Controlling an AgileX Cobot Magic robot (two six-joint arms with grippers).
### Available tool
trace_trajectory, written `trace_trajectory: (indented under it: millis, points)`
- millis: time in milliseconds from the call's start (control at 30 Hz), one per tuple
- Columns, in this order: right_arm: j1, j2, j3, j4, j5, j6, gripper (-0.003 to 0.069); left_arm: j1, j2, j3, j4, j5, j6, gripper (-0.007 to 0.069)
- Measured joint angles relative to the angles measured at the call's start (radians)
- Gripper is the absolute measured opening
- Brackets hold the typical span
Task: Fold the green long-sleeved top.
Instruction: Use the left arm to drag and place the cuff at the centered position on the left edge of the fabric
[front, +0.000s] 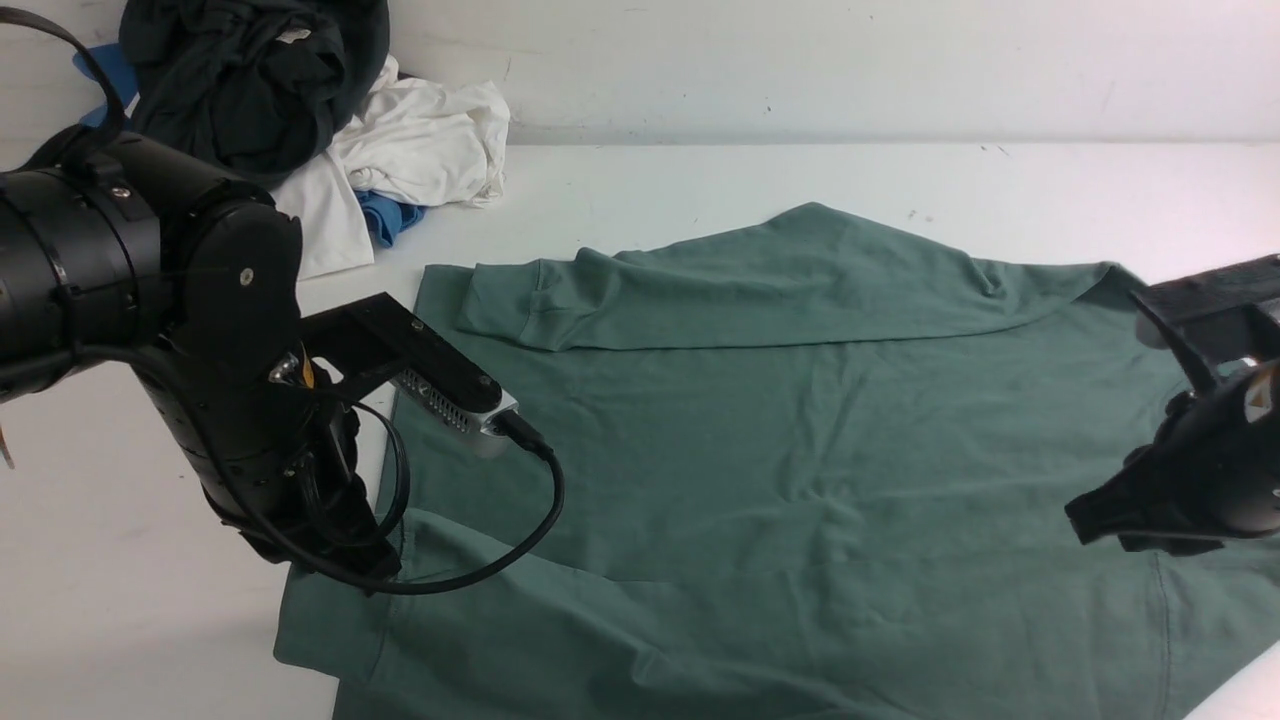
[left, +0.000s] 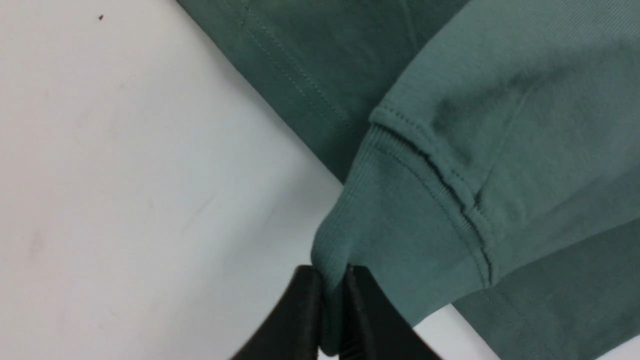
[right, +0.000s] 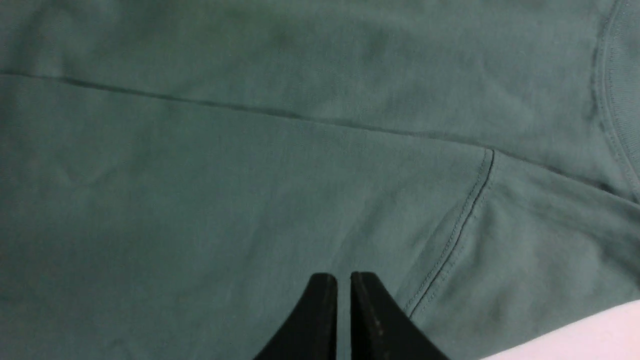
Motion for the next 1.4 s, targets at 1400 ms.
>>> trace_trajectory:
  millis: [1400]
  points:
    - [0.000,0.417,-0.143,-0.040,-0.029,0.028,0.0090,0.000,-0.001,0.000,0.001,-0.011,0.000,0.0024]
